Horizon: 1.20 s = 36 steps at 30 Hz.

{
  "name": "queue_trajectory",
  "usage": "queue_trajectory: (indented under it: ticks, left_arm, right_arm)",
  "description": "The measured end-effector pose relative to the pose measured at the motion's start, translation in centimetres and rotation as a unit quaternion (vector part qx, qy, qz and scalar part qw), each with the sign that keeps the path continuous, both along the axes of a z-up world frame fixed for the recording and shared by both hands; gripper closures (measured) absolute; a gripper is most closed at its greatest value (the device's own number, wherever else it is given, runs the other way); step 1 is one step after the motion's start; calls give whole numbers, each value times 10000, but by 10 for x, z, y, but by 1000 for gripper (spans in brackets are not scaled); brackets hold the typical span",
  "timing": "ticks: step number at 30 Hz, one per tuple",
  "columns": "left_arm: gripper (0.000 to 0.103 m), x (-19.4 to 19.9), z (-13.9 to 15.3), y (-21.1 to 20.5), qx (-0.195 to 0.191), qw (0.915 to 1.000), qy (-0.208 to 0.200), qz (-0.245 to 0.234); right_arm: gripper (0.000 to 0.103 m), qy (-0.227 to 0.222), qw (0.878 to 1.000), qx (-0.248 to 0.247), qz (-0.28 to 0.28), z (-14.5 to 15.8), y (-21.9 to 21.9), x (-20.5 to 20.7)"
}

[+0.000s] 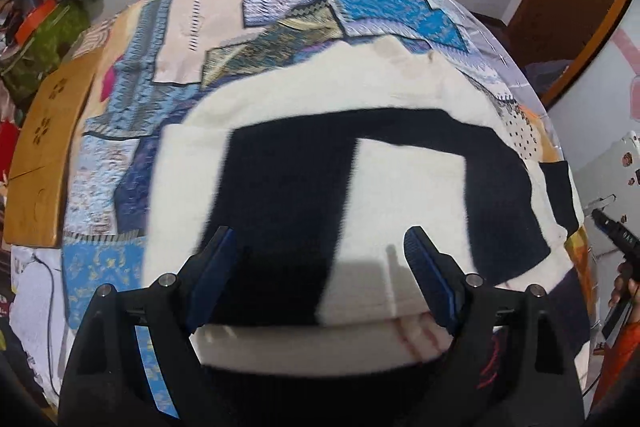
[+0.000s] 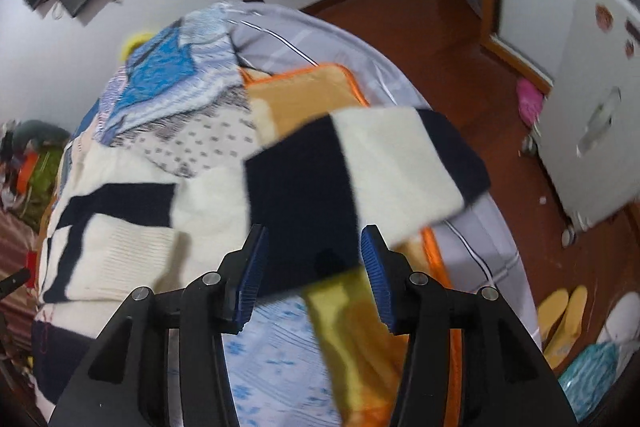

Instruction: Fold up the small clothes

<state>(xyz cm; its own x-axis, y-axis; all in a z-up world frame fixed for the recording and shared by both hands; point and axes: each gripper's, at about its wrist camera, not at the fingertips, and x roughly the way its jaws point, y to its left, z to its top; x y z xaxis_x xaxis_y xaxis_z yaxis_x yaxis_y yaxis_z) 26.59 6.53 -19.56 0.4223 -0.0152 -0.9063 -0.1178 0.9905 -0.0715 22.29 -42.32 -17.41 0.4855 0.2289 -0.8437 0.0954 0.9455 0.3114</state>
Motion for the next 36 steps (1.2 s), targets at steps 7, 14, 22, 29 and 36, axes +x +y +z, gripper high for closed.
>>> queue_trajectory:
  ticks: [7, 14, 22, 29, 36]
  left_arm:
    - [18, 22, -30, -27, 32, 9992, 329, -213]
    - [13, 33, -40, -34, 111, 9989, 384, -237]
    - [9, 35, -45, -36, 161, 9990, 338, -246]
    - [9, 32, -42, -36, 152, 9992, 297, -235]
    - [9, 19, -31, -30, 75, 9996, 200, -169]
  right_arm:
    - [58, 392, 9987, 319, -76, -38, -9, 4]
    - [58, 417, 9970, 610, -222, -54, -17, 18]
    - [58, 235, 9969, 689, -295, -52, -20, 32]
    - [86, -26, 9981, 519, -337, -40, -13, 39]
    - [95, -499, 9962, 662, -256, -8, 0, 33]
